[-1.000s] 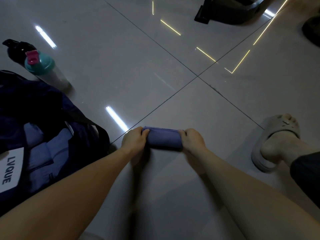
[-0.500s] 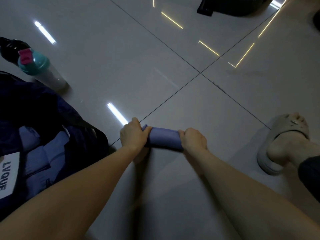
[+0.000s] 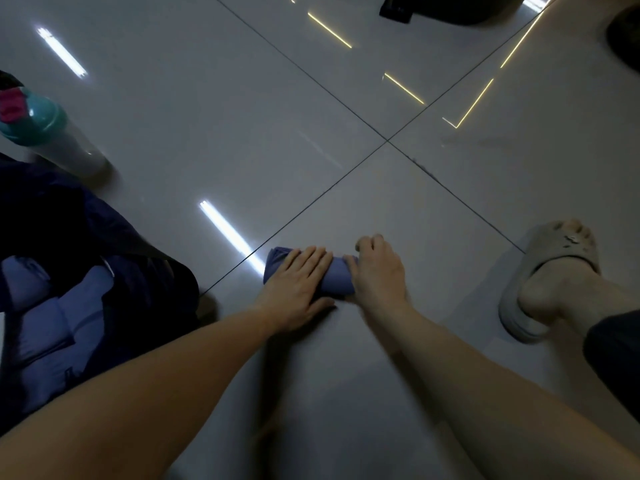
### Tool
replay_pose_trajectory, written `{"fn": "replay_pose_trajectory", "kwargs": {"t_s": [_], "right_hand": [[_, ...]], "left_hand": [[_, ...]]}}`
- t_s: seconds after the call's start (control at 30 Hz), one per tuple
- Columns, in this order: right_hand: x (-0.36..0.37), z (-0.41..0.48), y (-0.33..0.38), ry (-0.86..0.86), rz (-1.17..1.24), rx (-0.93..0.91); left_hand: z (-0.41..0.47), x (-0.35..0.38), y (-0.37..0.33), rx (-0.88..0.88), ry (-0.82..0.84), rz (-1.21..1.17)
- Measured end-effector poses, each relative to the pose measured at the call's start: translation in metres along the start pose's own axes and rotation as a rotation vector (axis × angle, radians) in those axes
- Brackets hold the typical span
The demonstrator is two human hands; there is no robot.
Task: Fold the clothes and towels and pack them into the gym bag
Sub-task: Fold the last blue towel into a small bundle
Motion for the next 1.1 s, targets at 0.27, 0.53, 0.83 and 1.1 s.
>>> {"fn": "replay_pose_trajectory", "kwargs": {"t_s": [0.27,0.53,0.83,1.1], "right_hand": [[0.018,-0.037,-0.021,0.164,-0.055,-0.550],[0.018,-0.019,-0.021,0.098,0.160,-0.535],[-0.045,0.029,-0.003,0.549,0.519,-0.133],[-0.095,0.042,0.015,0.233,1.054,0.266]], "left_hand": [[0.002,-0.007,0.014,0.100,-0.023,-0.101],[0.000,-0.004,0.028,0.022,-0.025,-0.130],[0.005,-0.039,0.024,-0.247,-0.084,-0.289],[0.007,-0.117,0.006,-0.463,0.429,-1.221]]}}
Point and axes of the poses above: each hand's wrist, its own z-axis towards the middle knuckle, its own x-axis out of the palm, y = z × x, the point moved 2 cm from there along z, towards the middle knuckle, and after that the axes turned 5 degrees about z, right-handed, at the moved point
